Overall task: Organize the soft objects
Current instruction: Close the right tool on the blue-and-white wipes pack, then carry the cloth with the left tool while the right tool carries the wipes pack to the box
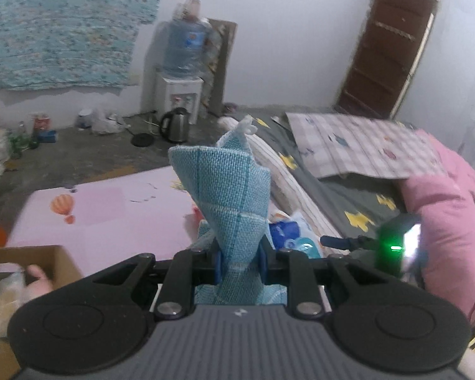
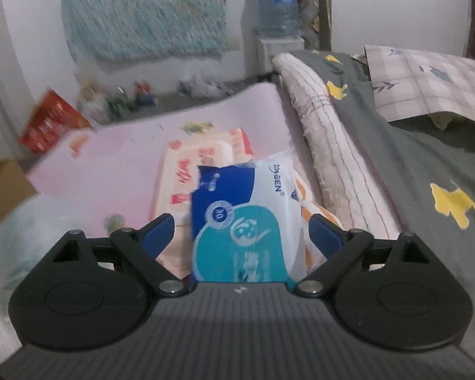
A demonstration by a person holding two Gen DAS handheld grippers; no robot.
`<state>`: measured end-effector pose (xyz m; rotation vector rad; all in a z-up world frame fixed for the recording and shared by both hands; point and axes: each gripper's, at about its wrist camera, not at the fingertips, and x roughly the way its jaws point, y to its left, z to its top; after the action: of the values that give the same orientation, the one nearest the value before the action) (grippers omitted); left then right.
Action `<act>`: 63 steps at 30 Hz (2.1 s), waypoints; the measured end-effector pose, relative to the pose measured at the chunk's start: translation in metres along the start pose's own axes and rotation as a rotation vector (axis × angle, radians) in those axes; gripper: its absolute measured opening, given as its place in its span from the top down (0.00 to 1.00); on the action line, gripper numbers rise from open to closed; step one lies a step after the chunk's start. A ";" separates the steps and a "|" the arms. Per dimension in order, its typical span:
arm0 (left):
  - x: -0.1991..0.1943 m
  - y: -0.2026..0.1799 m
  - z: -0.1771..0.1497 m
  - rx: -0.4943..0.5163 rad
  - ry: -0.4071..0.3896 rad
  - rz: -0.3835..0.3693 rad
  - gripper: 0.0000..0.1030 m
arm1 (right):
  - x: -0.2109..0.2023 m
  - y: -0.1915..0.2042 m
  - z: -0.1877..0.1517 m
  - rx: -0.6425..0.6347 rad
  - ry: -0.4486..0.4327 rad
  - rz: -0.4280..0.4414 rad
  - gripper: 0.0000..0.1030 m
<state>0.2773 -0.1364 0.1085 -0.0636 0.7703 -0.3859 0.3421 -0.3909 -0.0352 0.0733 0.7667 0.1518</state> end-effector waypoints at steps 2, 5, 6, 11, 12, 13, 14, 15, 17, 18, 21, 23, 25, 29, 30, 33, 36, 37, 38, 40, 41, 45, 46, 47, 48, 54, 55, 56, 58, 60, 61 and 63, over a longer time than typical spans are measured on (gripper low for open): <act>-0.017 0.011 0.000 -0.007 -0.017 0.016 0.79 | 0.015 0.006 0.002 -0.019 0.044 -0.024 0.11; -0.048 0.032 -0.004 -0.015 -0.043 0.051 0.79 | 0.026 0.011 0.002 -0.013 0.076 -0.070 0.11; -0.058 0.040 -0.006 -0.022 -0.053 0.059 0.79 | 0.025 0.011 0.002 -0.008 0.079 -0.074 0.12; -0.106 0.087 -0.024 -0.053 -0.079 0.139 0.79 | 0.026 0.011 0.004 0.022 0.101 -0.088 0.22; -0.113 0.097 -0.029 -0.064 -0.077 0.165 0.79 | 0.028 0.010 0.005 0.029 0.104 -0.087 0.26; -0.119 0.109 -0.036 -0.080 -0.071 0.195 0.79 | 0.027 0.010 0.005 0.036 0.105 -0.086 0.28; -0.123 0.121 -0.043 -0.098 -0.061 0.218 0.79 | 0.026 0.010 0.005 0.046 0.104 -0.086 0.28; -0.127 0.132 -0.049 -0.118 -0.052 0.237 0.79 | 0.028 0.009 0.006 0.055 0.103 -0.087 0.30; -0.130 0.155 -0.062 -0.157 -0.026 0.278 0.79 | 0.025 0.007 0.006 0.075 0.099 -0.086 0.31; -0.130 0.166 -0.071 -0.171 -0.012 0.300 0.79 | 0.024 0.006 0.006 0.087 0.097 -0.083 0.32; -0.124 0.200 -0.096 -0.209 0.053 0.354 0.79 | 0.017 0.001 0.007 0.121 0.084 -0.081 0.34; -0.115 0.219 -0.110 -0.232 0.101 0.368 0.79 | 0.010 0.000 0.009 0.127 0.067 -0.092 0.34; -0.108 0.235 -0.119 -0.230 0.138 0.399 0.79 | -0.002 -0.001 0.012 0.137 0.041 -0.100 0.34; -0.094 0.258 -0.135 -0.219 0.205 0.423 0.79 | -0.039 0.004 0.017 0.146 -0.009 -0.076 0.34; -0.090 0.260 -0.138 -0.213 0.222 0.428 0.79 | -0.052 0.009 0.018 0.145 -0.021 -0.059 0.34; -0.080 0.266 -0.151 -0.176 0.266 0.459 0.78 | -0.088 0.029 0.020 0.160 -0.043 0.051 0.34; -0.072 0.267 -0.159 -0.139 0.290 0.497 0.78 | -0.113 0.063 0.023 0.171 -0.034 0.207 0.34; -0.070 0.267 -0.161 -0.139 0.295 0.501 0.78 | -0.119 0.077 0.024 0.170 -0.028 0.255 0.34; -0.068 0.270 -0.164 -0.140 0.300 0.502 0.78 | -0.123 0.094 0.025 0.168 -0.020 0.306 0.34; -0.065 0.269 -0.168 -0.142 0.308 0.507 0.78 | -0.131 0.136 0.028 0.153 0.006 0.425 0.34; -0.064 0.270 -0.169 -0.137 0.311 0.511 0.78 | -0.133 0.157 0.028 0.146 0.024 0.478 0.34; -0.062 0.276 -0.174 -0.160 0.317 0.505 0.78 | -0.128 0.249 0.031 0.100 0.114 0.631 0.34; -0.062 0.279 -0.176 -0.170 0.314 0.501 0.78 | -0.124 0.273 0.031 0.081 0.133 0.641 0.34; -0.063 0.281 -0.177 -0.177 0.312 0.500 0.78 | -0.119 0.293 0.030 0.069 0.151 0.641 0.34; -0.064 0.283 -0.178 -0.184 0.312 0.500 0.78 | -0.110 0.315 0.029 0.064 0.182 0.639 0.34; -0.069 0.298 -0.182 -0.239 0.315 0.482 0.78 | -0.061 0.394 0.013 0.049 0.338 0.558 0.34; -0.070 0.300 -0.182 -0.244 0.311 0.480 0.78 | -0.053 0.401 0.011 0.051 0.361 0.542 0.34; -0.072 0.303 -0.182 -0.249 0.306 0.481 0.78 | -0.049 0.411 0.006 0.052 0.381 0.529 0.34; -0.076 0.306 -0.182 -0.260 0.295 0.481 0.78 | -0.036 0.419 -0.001 0.049 0.412 0.505 0.34; -0.080 0.311 -0.181 -0.268 0.286 0.482 0.78 | -0.022 0.426 -0.008 0.045 0.438 0.484 0.34; -0.081 0.313 -0.181 -0.273 0.282 0.479 0.78 | -0.017 0.429 -0.011 0.051 0.451 0.476 0.34; -0.081 0.314 -0.180 -0.280 0.279 0.470 0.78 | -0.005 0.436 -0.018 0.060 0.477 0.468 0.34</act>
<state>0.1994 0.1997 -0.0286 -0.0897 1.0800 0.1664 0.2780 0.0387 0.0084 0.2807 1.2224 0.6071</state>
